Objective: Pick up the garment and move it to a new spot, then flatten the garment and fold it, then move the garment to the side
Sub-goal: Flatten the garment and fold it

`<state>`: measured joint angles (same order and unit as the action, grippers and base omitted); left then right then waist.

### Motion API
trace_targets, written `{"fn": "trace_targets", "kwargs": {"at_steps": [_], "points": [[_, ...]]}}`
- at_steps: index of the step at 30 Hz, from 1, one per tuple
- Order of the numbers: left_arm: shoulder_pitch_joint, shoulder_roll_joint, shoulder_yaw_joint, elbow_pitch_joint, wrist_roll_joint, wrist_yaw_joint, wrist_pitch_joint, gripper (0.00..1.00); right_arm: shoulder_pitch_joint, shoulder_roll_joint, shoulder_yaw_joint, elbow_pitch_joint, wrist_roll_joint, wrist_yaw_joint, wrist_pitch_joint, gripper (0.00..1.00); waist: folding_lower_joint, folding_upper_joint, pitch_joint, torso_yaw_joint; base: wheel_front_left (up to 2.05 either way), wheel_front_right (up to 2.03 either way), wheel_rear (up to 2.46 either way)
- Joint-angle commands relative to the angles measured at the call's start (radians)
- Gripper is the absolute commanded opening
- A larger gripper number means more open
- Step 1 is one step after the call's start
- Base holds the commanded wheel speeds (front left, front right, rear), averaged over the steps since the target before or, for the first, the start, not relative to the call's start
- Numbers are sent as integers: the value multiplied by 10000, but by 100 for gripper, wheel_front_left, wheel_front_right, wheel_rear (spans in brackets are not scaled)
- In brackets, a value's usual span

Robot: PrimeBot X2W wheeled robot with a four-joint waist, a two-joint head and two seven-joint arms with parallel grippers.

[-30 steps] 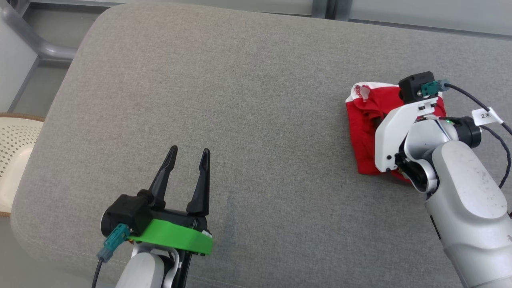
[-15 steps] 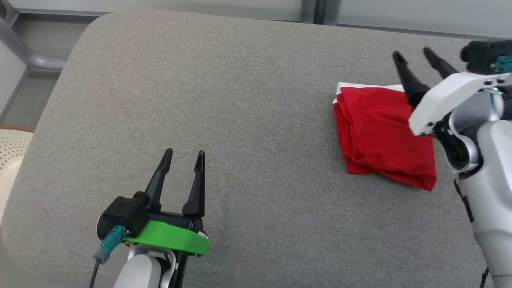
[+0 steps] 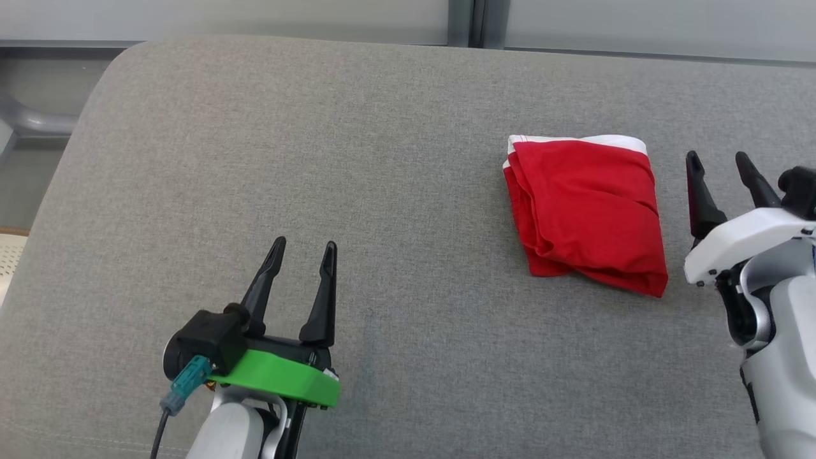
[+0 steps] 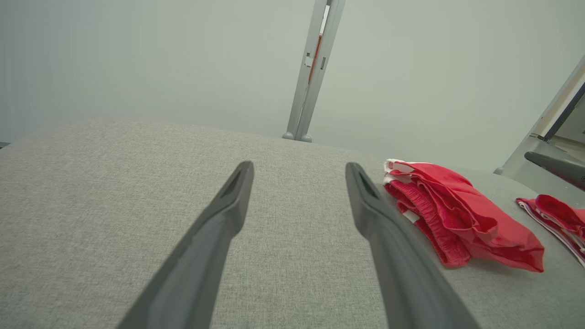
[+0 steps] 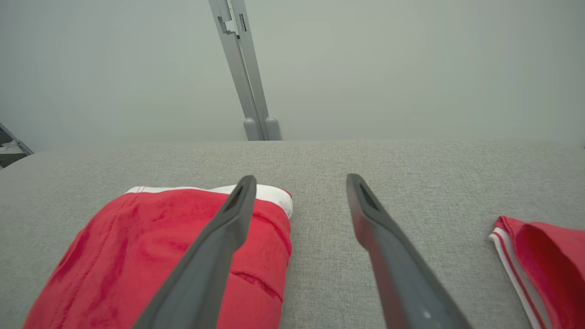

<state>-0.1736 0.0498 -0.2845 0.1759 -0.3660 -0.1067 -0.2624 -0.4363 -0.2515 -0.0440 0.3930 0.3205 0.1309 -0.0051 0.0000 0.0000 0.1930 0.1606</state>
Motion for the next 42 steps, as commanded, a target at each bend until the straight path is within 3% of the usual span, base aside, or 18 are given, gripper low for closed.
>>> {"fn": "trace_targets", "kwargs": {"at_steps": [1,8,18,28,42], "points": [[-186,18,70,71,29,-40,-24,100,233,104,-45,54,-137,-8,-384,100,0,0,-59,-48,0,0,0],[-500,19,550,325,433,192,-24,100,948,841,340,39,-669,-8,-2165,100,0,0,-472,-665,0,0,0],[7,28,1752,680,866,105,-24,100,2009,1608,847,-648,-619,-8,-2597,100,0,0,-992,-1920,0,0,0],[921,28,2677,785,980,-14,-24,100,2809,1571,893,-1165,-808,-8,-2605,100,0,0,-1443,-2447,0,0,0],[1922,30,3052,789,913,-133,-24,100,3089,1118,1121,-428,-471,-8,-2607,100,0,0,-1960,-2294,0,0,0]]}}
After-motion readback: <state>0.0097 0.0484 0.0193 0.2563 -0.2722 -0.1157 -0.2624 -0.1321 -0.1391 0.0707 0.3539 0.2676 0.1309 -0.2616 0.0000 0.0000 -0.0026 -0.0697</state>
